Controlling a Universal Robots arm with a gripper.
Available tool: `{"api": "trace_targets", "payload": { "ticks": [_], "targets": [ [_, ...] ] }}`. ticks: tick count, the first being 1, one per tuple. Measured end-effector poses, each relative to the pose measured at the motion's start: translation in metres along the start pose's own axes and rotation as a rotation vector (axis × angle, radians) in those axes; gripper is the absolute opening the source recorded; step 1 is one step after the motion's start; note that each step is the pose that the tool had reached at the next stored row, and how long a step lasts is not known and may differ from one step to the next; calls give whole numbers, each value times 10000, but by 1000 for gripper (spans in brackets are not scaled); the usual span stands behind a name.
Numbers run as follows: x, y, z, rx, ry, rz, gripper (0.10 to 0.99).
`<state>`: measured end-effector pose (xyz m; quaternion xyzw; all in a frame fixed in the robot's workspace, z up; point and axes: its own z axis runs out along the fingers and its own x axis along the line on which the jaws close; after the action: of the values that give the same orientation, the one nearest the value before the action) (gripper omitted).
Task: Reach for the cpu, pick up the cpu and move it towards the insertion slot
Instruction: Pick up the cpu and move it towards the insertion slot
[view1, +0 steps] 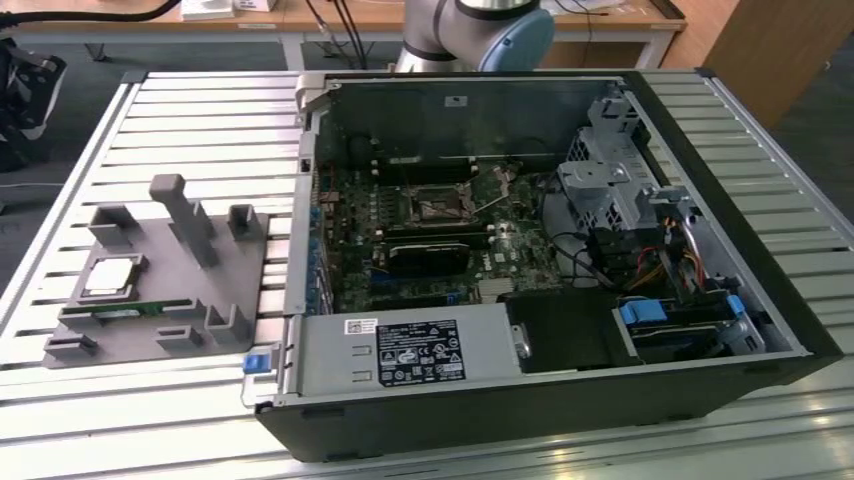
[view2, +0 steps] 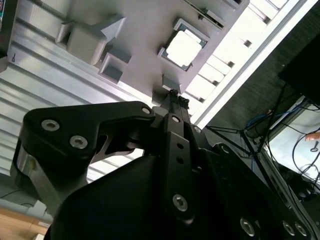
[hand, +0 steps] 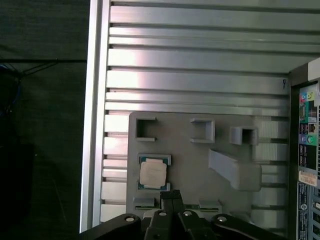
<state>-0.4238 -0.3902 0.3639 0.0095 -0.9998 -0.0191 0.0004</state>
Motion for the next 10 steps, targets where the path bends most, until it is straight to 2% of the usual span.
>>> {"api": "trace_targets", "payload": {
  "ticks": [10],
  "targets": [
    [50,-52,129,0,23,-3,106]
  ]
}}
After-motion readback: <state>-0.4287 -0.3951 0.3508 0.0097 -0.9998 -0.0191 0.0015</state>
